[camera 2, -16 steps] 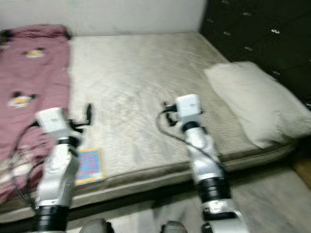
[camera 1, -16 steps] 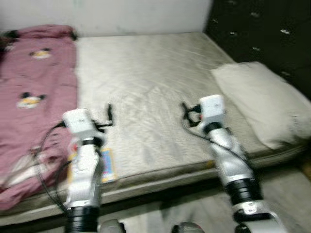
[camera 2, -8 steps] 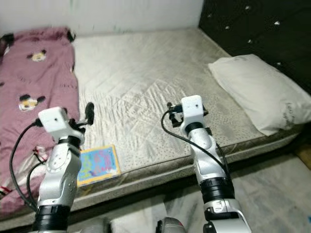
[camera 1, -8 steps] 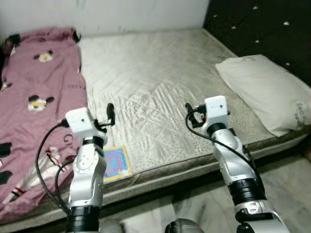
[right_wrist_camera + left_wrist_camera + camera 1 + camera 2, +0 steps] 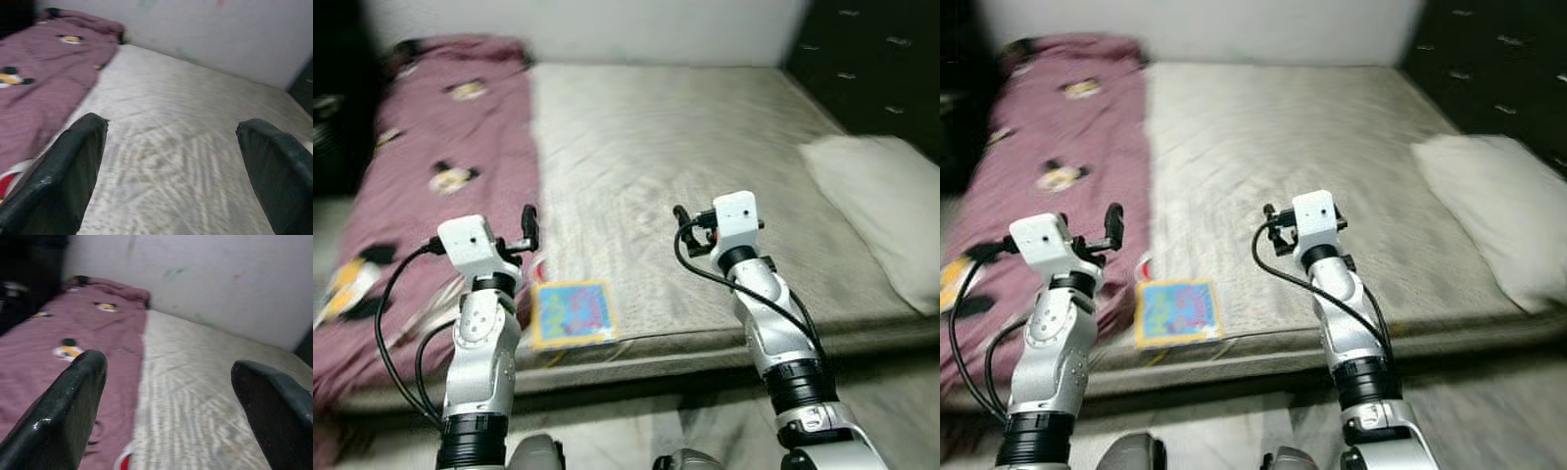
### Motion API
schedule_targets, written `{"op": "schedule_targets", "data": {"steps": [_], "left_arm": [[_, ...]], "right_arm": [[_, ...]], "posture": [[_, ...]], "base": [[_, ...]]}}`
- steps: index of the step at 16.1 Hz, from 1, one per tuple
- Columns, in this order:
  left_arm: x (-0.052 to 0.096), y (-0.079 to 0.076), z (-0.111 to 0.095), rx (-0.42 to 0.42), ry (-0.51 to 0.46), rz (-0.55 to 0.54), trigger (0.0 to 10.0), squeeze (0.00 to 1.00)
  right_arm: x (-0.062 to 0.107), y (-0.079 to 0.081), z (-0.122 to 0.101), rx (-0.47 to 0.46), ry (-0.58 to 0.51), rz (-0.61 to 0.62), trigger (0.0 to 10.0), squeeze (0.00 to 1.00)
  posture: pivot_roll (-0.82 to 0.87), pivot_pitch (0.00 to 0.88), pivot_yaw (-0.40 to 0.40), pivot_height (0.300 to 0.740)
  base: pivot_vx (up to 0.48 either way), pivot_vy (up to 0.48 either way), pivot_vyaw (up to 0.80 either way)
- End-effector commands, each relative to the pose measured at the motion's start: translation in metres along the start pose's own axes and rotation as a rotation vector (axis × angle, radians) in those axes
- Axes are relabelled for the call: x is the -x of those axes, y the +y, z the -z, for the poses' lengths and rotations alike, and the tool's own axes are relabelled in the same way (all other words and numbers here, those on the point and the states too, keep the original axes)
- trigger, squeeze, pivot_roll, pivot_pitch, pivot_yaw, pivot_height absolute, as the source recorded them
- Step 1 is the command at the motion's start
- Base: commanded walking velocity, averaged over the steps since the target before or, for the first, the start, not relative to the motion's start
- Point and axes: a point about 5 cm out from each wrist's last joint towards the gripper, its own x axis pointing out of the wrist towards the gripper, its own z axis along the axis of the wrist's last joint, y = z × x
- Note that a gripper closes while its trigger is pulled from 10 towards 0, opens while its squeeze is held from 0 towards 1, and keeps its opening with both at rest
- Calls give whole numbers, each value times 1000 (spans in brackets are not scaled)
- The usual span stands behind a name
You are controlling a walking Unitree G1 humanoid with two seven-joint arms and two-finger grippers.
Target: Clean up the room
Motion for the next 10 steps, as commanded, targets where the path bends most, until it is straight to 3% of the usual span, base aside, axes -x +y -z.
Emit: {"op": "schedule_targets", "data": {"steps": [1, 10], "left_arm": [[0, -3, -1, 2, -5, 12, 10000, 0], [-1, -3, 0, 13, 6, 5, 10000, 0]], "right_arm": [[0, -3, -1, -1, -5, 9, 10000, 0], [-1, -5, -1, -12, 1, 18, 10000, 0]], "posture": [[-67, 0, -49, 740], [-66, 0, -49, 740]], "base": [[0, 0, 0], [0, 447, 0]]}}
